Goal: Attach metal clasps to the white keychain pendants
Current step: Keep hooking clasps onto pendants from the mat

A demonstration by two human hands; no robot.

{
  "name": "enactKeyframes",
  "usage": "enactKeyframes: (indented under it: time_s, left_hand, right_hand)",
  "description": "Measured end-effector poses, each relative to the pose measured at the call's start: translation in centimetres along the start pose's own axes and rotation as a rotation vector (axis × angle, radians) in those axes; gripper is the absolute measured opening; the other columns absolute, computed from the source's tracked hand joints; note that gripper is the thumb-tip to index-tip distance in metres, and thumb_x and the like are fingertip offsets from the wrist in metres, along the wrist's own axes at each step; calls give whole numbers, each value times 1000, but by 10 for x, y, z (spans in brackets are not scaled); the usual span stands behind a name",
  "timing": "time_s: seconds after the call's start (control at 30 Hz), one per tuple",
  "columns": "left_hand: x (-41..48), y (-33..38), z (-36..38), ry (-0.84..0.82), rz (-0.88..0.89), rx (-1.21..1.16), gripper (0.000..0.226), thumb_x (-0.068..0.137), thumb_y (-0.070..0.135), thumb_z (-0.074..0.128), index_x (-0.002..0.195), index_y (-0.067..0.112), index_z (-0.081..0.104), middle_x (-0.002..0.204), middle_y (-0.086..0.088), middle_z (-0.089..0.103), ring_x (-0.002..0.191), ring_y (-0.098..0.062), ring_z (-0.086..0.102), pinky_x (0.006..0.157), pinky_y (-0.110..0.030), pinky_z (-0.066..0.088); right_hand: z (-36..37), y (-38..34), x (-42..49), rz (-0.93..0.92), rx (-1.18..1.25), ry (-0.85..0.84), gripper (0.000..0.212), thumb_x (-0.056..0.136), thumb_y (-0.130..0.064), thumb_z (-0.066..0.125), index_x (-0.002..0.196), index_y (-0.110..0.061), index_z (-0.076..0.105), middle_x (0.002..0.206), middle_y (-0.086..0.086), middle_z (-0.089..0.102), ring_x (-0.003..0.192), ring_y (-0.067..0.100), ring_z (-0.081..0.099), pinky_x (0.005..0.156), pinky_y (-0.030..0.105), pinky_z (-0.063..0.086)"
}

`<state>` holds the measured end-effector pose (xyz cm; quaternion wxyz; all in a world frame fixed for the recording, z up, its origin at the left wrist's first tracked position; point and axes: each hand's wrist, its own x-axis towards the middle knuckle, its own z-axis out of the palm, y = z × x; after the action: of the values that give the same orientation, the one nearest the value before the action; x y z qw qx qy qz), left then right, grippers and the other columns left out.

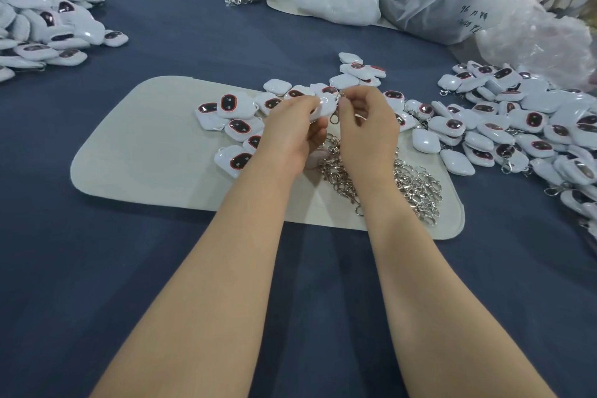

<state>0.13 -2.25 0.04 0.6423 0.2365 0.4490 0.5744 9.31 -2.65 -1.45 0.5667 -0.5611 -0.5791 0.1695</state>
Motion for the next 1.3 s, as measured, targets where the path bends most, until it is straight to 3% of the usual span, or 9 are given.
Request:
enactKeyframes:
  time_s: [0.2,0.47,0.6,0.73,0.83,1.0,1.1,1.2,1.3]
  left_hand:
    - [0,-2,1,-22,53,60,18,90,7,50,75,18,50,56,4,48,45,-4,50,45,-16,43]
    - [-2,-2,3,16,116,97,10,92,11,54,99,18,57,78,1,55,46,-3,51,50,-17,44]
    - [-3,-4,4,70,409,372,19,90,9,53,104,21,57,94,6,57,66,-6,54,60,-16,48]
    - [-5,-6,4,30,702,629,24,91,8,51,111,18,58,88,22,52,74,10,50,71,-5,39]
    - [-4,-9,2,6,784,749,26,93,11,49,114,23,58,82,18,54,68,-1,48,67,-13,38]
    - [-2,-13,1,-41,861,885,30,94,11,48,118,26,58,107,12,62,87,-4,51,72,-9,37]
    - [0,-12,1,-28,819,738,26,94,11,50,116,21,58,93,18,57,74,0,51,71,-7,40]
    - [2,-7,3,39,537,360,18,94,11,51,110,18,57,88,4,57,57,-4,55,62,-19,48]
    - [2,-3,3,21,236,38,8,94,10,53,98,14,57,72,2,56,46,-3,51,49,-17,45]
  right_hand:
    - [-1,1,0,4,-4,28,8,92,-11,54,94,-15,61,77,-18,57,71,-12,52,70,5,38]
    - [-1,3,2,-29,-81,39,10,95,-15,52,90,-12,60,78,-10,59,69,2,51,65,3,35]
    - [-3,6,2,-70,-169,-7,11,93,-10,51,87,-6,59,79,-1,61,76,17,54,67,17,39]
    - [-7,7,3,-138,-266,-38,13,93,-8,48,85,-2,57,81,8,62,76,26,52,71,36,40]
    - [-7,9,3,-203,-345,-77,16,94,-8,46,83,0,55,80,12,58,75,29,49,68,39,36]
    - [-7,11,3,-171,-398,-124,15,92,-7,45,83,0,55,77,9,55,73,28,48,65,39,34]
    - [-6,7,1,-76,-233,-76,13,95,-11,47,86,-6,55,85,6,62,79,22,53,71,29,41]
    - [-4,1,1,5,-34,-80,9,95,-12,50,89,-17,54,85,-10,60,79,1,53,74,8,39]
    - [-2,-3,1,89,122,-111,18,93,-9,53,86,-25,53,86,-13,59,87,10,59,87,26,48]
